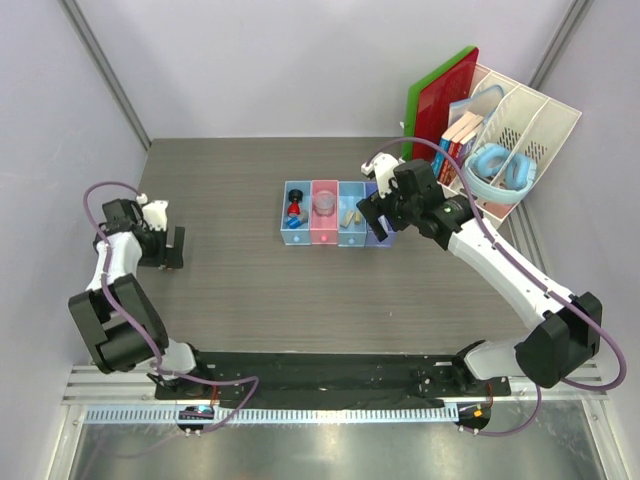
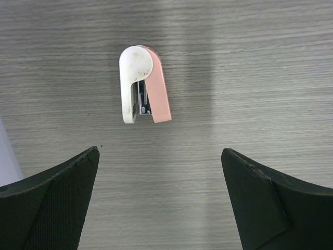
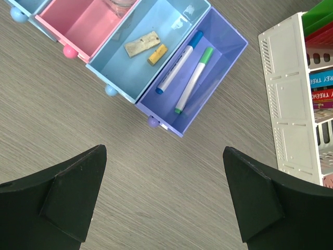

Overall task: Sort the stationery into containers
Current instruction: Pick up the stapler from the corner of the board.

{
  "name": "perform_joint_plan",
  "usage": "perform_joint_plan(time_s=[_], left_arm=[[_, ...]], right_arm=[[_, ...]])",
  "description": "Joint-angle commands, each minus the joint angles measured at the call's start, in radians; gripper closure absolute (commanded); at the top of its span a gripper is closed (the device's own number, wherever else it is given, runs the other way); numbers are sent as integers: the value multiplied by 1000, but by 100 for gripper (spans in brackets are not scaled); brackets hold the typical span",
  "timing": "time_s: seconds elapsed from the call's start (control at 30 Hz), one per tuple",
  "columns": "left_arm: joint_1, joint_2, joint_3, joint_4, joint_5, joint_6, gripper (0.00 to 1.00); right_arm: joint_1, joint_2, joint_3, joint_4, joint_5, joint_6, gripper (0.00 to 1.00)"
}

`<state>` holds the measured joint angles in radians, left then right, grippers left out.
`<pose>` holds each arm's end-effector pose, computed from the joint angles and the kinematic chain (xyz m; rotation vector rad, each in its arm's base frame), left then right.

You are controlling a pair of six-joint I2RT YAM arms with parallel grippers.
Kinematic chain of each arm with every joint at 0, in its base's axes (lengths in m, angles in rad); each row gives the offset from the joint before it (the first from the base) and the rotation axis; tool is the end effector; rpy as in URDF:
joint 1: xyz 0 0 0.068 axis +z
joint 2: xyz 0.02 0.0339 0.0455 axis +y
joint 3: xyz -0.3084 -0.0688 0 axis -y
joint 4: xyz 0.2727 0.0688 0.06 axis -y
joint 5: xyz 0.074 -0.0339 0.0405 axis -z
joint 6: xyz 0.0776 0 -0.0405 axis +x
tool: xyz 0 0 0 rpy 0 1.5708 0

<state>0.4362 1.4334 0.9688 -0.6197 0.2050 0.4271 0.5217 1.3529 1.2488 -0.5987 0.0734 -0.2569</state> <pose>0.2954 0.1203 0.2179 0.0549 2.6166 0.0272 0.3031 0.1676 0.3481 -0.8264 2.1163 0.0563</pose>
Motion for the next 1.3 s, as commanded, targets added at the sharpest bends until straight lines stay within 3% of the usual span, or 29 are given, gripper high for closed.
perform_joint_plan(time_s=[0.0,0.37,0.7,0.83,0.97,1.07,1.27], left_arm=[[15,54,-19,86,19,45,0],[68,240,48,115,115,82,2],[68,280,44,158,175,130,8],[68,297,47,135,192,145,20],[70,308,47,120,215,173,48],[70,311,45,92,235,188,59],[68,308,73,-52,362,289,67]], right_arm=[[4,-43,-14,8,6,-1,0],[4,-84,-55,11,-12,10,0],[4,-92,-75,13,-20,13,1],[5,-95,-75,14,-18,11,0],[4,-90,-68,16,-23,15,0],[4,-90,-63,17,-29,16,0],[4,-83,-37,16,-53,19,0]])
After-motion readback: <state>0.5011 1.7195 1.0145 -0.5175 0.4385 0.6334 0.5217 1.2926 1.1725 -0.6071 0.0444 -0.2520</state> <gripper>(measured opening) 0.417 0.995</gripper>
